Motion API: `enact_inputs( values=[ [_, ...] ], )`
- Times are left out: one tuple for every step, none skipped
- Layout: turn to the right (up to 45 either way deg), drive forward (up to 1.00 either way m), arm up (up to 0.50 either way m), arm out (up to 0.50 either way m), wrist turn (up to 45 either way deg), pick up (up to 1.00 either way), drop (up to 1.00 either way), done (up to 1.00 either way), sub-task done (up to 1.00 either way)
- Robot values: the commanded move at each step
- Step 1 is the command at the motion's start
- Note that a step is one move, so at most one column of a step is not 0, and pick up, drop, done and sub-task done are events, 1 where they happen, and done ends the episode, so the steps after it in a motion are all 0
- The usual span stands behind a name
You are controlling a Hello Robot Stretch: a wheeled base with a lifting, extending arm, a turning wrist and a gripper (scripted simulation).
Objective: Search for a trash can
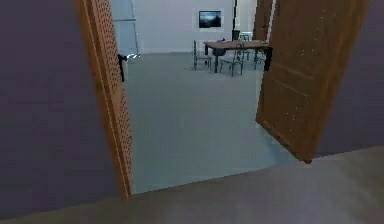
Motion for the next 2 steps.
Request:
enact_inputs(
  values=[
    [18.0, 0.00, 0.00, 0.00, 0.0, 0.00, 0.00, 0.00, 0.00],
    [0.0, 1.00, 0.00, 0.00, 0.0, 0.00, 0.00, 0.00, 0.00]
  ],
)
